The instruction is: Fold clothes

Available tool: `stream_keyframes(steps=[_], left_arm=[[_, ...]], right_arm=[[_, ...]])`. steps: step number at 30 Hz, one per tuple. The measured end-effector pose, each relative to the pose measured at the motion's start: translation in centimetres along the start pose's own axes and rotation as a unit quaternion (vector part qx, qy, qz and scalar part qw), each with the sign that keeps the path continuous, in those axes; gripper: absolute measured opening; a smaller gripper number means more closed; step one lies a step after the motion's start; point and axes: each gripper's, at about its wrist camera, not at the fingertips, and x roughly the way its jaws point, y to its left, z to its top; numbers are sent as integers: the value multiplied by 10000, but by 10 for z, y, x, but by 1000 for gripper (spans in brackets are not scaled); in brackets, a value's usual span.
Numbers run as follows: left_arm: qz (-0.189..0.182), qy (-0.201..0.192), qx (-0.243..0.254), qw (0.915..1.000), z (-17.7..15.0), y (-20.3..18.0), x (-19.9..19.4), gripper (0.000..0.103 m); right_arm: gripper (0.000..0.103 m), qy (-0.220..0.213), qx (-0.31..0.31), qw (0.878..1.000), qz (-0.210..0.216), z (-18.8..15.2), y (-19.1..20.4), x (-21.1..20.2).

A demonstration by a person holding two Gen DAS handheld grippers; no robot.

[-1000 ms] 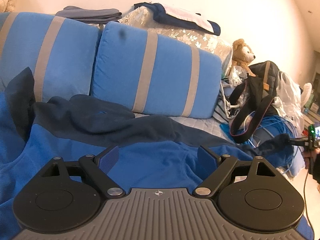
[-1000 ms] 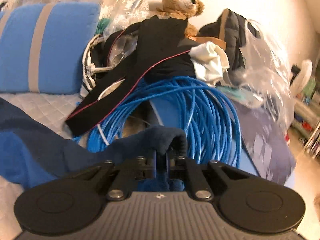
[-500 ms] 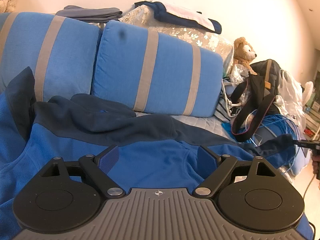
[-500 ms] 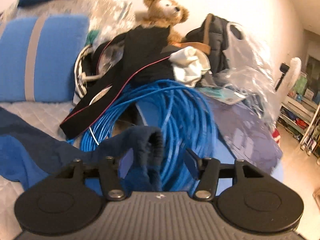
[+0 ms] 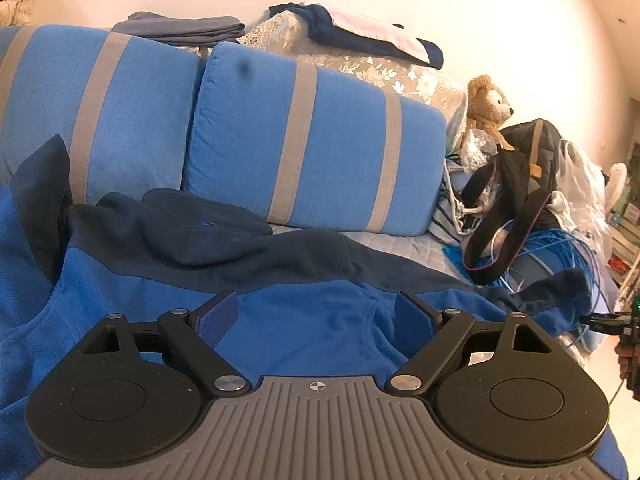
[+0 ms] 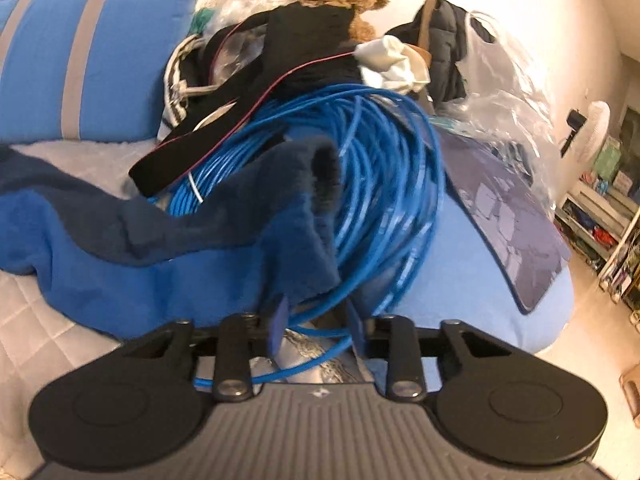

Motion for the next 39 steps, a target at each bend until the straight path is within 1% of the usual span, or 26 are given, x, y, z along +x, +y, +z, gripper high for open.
stream_keyframes(steps=[2,7,13,16,20,22,23,24,26,28,31,34,35,36,39], left_arm=[[2,3,-1,10000,0,0,0,86],[3,8,3,10000,0,0,0,86],[9,12,8,10000,0,0,0,86],[15,18,14,10000,0,-1,0,86],[13,21,20,10000,0,-1,0,86],[11,24,20,10000,0,0,0,86],[11,25,21,10000,0,0,0,86],[11,27,22,10000,0,0,0,86],[9,25,26,10000,1,0,0,86],[8,21,19,10000,1,1,0,86],[16,16,8,10000,1,1,0,86],[29,21,0,10000,1,1,0,86],[34,21,-2,10000,0,1,0,86],[35,21,-1,10000,0,1,0,86],[43,28,6,10000,0,1,0,86]], right_arm=[[39,-8,-41,10000,-45,1,5,5],[39,-135,-76,9998,-116,5,15,9],[39,-398,-333,9986,-110,14,28,10],[39,-547,-507,9972,60,21,35,10],[40,-614,-579,9956,397,32,40,11],[40,-533,-323,9966,539,38,35,16],[33,-489,-186,9968,610,41,32,18],[16,-410,-11,9971,648,45,28,20],[9,-300,342,9974,563,55,19,22],[8,-348,710,9956,511,67,8,18],[7,-437,1369,9890,354,77,-10,8],[7,44,1923,9810,-242,72,-20,10],[7,210,2098,9769,-359,68,-21,13],[7,374,2271,9721,-457,64,-20,15],[7,751,2828,9551,-460,49,-19,22]])
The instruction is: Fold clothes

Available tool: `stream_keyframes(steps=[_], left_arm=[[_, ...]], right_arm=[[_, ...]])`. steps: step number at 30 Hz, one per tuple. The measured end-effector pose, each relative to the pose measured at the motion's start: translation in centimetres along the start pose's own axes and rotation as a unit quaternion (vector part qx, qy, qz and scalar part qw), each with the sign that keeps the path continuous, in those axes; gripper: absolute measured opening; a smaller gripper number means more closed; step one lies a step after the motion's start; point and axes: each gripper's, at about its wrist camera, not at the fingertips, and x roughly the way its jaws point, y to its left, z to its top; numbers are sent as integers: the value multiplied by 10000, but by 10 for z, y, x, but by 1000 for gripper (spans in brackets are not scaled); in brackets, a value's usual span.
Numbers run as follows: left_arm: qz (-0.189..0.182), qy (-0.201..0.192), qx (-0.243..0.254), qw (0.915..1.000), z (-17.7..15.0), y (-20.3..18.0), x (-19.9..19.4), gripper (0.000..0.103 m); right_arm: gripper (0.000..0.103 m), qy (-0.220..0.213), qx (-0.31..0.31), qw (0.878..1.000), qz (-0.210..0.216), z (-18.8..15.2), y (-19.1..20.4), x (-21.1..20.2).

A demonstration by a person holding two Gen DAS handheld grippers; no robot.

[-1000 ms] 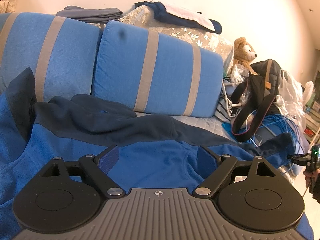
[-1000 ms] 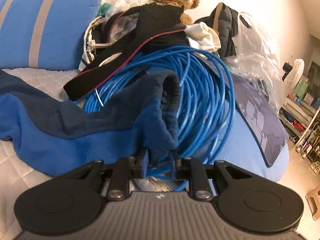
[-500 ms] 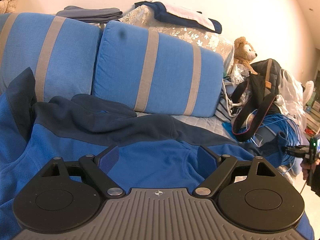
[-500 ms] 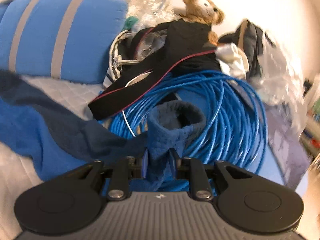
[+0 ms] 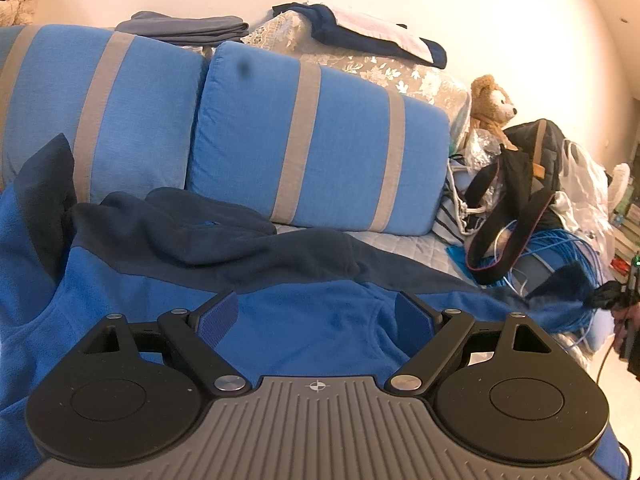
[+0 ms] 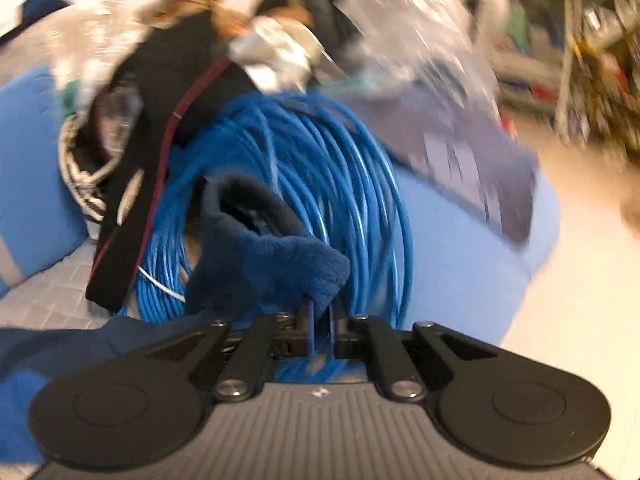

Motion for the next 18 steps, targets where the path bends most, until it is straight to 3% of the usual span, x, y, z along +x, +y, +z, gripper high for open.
stream_keyframes(steps=[4,5,9,13,15,18], left_arm=[[7,12,-9,10000,1,1,1,86],[9,14,-7,10000,1,1,0,86],[11,13,-4,10000,1,0,0,86],[-6,8,-11,10000,1,1,1,86],[-12,7,-6,10000,0,2,0,86],[-5,5,-3,10000,0,3,0,86]], right_arm=[[19,-18,-208,9997,-132,-14,6,3],[36,-69,-324,9993,-170,-17,8,1],[63,-288,-650,9966,-418,-29,14,-15],[66,-748,-1328,9881,-225,-55,31,-39],[63,-924,-2011,9751,108,-72,48,-44],[62,-939,-2868,9530,254,-87,74,-36]])
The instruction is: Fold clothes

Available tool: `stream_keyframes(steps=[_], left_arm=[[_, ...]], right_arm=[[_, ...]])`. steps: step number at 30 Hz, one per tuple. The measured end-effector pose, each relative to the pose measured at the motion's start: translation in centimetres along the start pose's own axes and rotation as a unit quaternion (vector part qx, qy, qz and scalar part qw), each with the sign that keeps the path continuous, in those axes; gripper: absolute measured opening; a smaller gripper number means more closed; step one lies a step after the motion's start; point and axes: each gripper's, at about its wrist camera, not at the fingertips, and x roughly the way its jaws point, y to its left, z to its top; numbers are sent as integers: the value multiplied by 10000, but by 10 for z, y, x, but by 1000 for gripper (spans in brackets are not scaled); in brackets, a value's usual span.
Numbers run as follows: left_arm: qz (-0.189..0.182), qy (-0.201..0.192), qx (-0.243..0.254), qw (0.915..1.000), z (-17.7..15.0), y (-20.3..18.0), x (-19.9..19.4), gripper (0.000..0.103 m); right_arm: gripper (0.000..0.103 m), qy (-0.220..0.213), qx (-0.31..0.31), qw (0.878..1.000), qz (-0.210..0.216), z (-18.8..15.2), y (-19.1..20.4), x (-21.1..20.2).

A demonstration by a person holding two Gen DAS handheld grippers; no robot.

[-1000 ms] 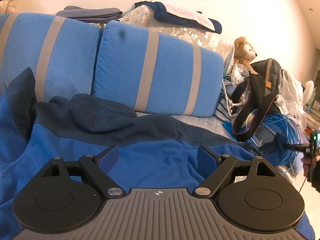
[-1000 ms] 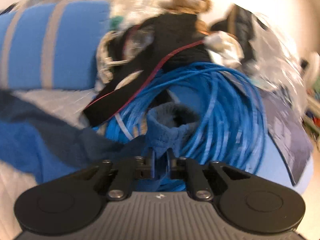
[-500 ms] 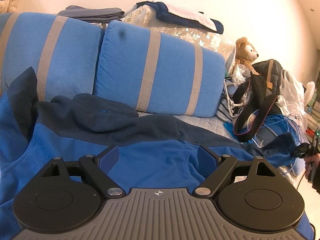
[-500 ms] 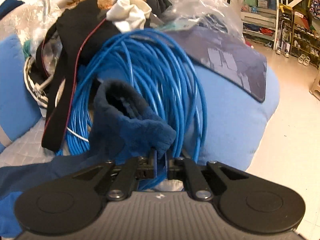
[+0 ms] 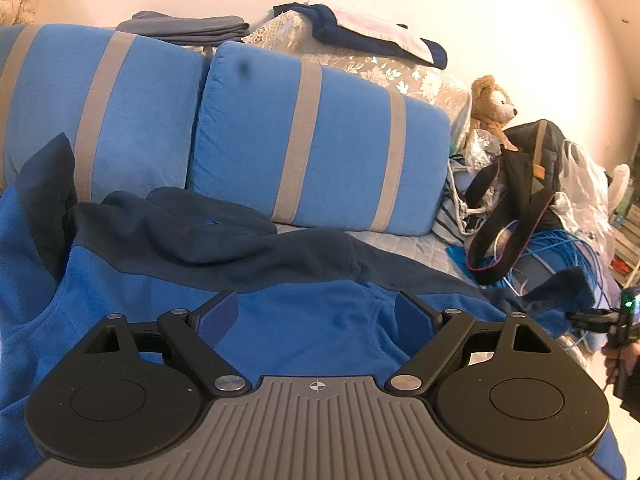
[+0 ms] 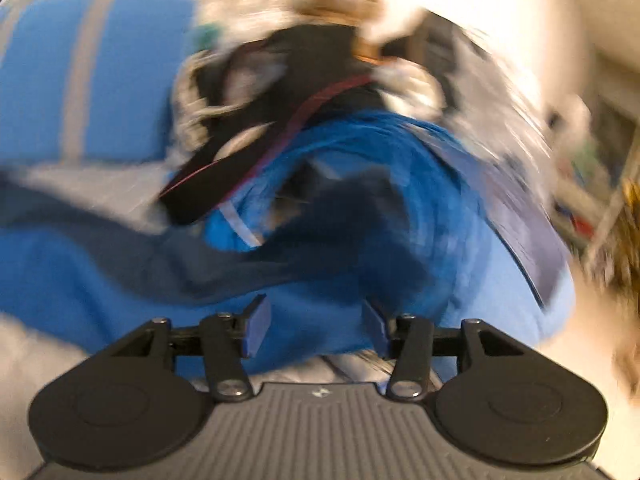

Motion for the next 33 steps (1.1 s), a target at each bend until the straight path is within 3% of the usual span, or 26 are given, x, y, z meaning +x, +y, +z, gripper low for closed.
stream_keyframes(steps=[3,6,8,10,13,14,17,20,24,27,33], left_arm=[[15,-3,-5,10000,0,0,-1,86],[24,8,-1,10000,0,0,0,86],[25,20,-8,10000,0,0,0,86],[15,26,-7,10000,1,0,1,86],[-1,12,4,10000,1,0,1,86],[-4,-3,5,10000,1,1,1,86],[-7,-75,-15,10000,2,3,0,86],[26,-158,-129,9998,7,4,-5,86],[162,-247,-443,9986,22,7,-29,86],[194,-283,-638,9974,43,11,-55,86],[193,-721,-714,9947,87,20,-125,86]], right_arm=[[51,101,-546,9984,-105,1,21,24],[26,427,-775,9959,-166,2,31,52],[14,447,-923,9945,-203,4,33,62],[13,372,-1065,9934,-221,8,35,65],[18,312,-1083,9934,-203,13,35,70],[27,300,-990,9945,-175,16,34,70],[38,181,-685,9974,-131,26,36,54],[82,-35,-575,9982,136,44,41,26],[89,-337,-533,9957,674,83,44,-22],[102,-626,-478,9905,1123,122,38,-66],[103,-1313,80,9728,1909,196,-11,-171]])
